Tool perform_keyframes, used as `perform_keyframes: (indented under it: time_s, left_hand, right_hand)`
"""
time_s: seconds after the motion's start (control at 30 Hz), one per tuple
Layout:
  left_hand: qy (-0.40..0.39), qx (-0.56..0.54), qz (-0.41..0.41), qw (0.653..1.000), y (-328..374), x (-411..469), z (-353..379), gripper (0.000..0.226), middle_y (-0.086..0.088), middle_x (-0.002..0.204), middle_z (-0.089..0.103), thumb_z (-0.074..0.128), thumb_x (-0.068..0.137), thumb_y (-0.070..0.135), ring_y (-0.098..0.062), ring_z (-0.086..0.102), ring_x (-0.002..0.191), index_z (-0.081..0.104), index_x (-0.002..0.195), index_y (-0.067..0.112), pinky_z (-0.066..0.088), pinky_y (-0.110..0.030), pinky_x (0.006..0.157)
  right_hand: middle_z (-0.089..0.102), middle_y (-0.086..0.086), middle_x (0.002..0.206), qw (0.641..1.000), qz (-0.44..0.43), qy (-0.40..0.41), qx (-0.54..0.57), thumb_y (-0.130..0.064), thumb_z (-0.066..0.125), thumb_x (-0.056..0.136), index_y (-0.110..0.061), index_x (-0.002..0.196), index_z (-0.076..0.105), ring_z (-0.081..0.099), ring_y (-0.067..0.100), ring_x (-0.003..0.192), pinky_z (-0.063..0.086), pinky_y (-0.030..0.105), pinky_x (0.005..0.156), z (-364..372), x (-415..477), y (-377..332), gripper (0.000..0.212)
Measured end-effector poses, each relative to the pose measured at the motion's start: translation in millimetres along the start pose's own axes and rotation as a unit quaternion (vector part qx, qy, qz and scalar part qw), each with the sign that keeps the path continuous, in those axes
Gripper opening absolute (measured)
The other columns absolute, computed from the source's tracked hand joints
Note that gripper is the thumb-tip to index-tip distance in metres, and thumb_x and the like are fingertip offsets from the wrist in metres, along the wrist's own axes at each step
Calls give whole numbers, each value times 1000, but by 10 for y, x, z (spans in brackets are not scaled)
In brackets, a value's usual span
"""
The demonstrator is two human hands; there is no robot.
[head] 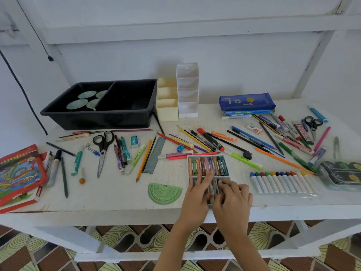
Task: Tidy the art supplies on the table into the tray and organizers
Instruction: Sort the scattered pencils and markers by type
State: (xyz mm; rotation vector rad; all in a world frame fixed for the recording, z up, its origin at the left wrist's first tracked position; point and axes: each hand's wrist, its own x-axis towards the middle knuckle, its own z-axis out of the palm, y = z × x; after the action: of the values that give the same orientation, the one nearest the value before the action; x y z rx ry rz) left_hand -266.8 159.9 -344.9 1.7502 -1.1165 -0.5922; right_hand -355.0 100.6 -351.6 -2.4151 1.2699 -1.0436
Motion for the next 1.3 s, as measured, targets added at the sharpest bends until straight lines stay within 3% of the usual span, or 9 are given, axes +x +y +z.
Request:
perform_keyframes:
  time_s: [0.13, 0.33, 0.47, 0.57, 0.7, 0.83, 0.93, 1.1, 1.3]
  left_hand:
    - [66, -202, -39, 977, 85, -82, -302, 58, 12, 141, 43, 32, 93, -15, 11, 36, 129, 45, 130, 28, 28, -10, 106]
    - [218, -240, -58, 944, -144, -168, -1178, 48, 5, 120, 64, 36, 91, -16, 0, 54, 116, 63, 116, 16, 40, -11, 96]
    - [281, -194, -71, 937, -380, -172, -1815, 42, 6, 115, 66, 41, 92, -9, -2, 56, 112, 65, 111, 20, 42, -10, 91]
    - [329, -73, -96, 937, -662, -197, -2262, 41, 7, 120, 63, 41, 92, -6, -2, 55, 111, 63, 116, 20, 40, -9, 94]
    - [370, 184, -125, 902, -1103, -182, -2860, 39, -1, 137, 51, 41, 96, 5, -6, 42, 123, 50, 132, 15, 27, -18, 105]
    - [257, 422, -212, 844, -1493, -156, -3143, 50, -5, 158, 11, 16, 102, 30, -18, 3, 146, 10, 149, 14, -5, -33, 118]
    - [256, 353, -209, 875, -1648, -173, -3133, 59, -2, 158, 9, 1, 94, 43, -13, -1, 145, 2, 147, 17, -14, -26, 113]
    - [267, 261, -187, 909, -1727, -181, -3177, 52, 5, 157, 4, 27, 102, 32, -2, -6, 142, 1, 145, 23, -9, -21, 114]
    - [255, 254, -201, 911, -1747, -143, -3204, 50, 9, 156, 0, 18, 99, 39, 3, -13, 137, -2, 143, 27, -12, -19, 112]
  right_hand:
    - [70, 9, 90, 998, 63, -16, 4, 4, 61, 74, -7, 99, 72, 55, 31, 85, 39, 42, 76, -13, 153, -168, 29]
    - [68, 5, 95, 964, 80, -129, 220, 9, 53, 83, -9, 103, 69, 55, 14, 87, 45, 28, 80, 208, 354, -842, 32]
    - [66, -3, 89, 945, 32, -188, 266, 10, 50, 84, -15, 96, 69, 55, 1, 74, 39, 10, 66, 557, 348, -1465, 34]
    - [64, -6, 78, 926, 10, -240, 290, 8, 50, 86, -14, 92, 70, 55, 3, 58, 39, 9, 51, 871, 359, -1885, 31]
    - [66, -12, 78, 901, -34, -304, 307, 7, 50, 86, -19, 86, 72, 62, 13, 66, 50, 21, 61, 1218, 417, -2369, 34]
    - [68, -7, 80, 879, -35, -364, 307, 4, 47, 90, -24, 84, 70, 64, 17, 70, 56, 30, 67, 1522, 545, -2702, 36]
    - [68, -5, 89, 877, -32, -387, 284, -1, 47, 93, -22, 89, 69, 65, 21, 79, 55, 28, 72, 1735, 687, -2912, 30]
    - [64, -1, 109, 902, -43, -363, 231, -7, 48, 95, -13, 110, 66, 60, 10, 86, 51, 22, 80, 2157, 1060, -3278, 25]
    - [62, 9, 117, 899, -230, -332, 171, -5, 45, 95, -7, 119, 62, 58, 20, 108, 43, 23, 94, 2703, 1339, -3727, 30]
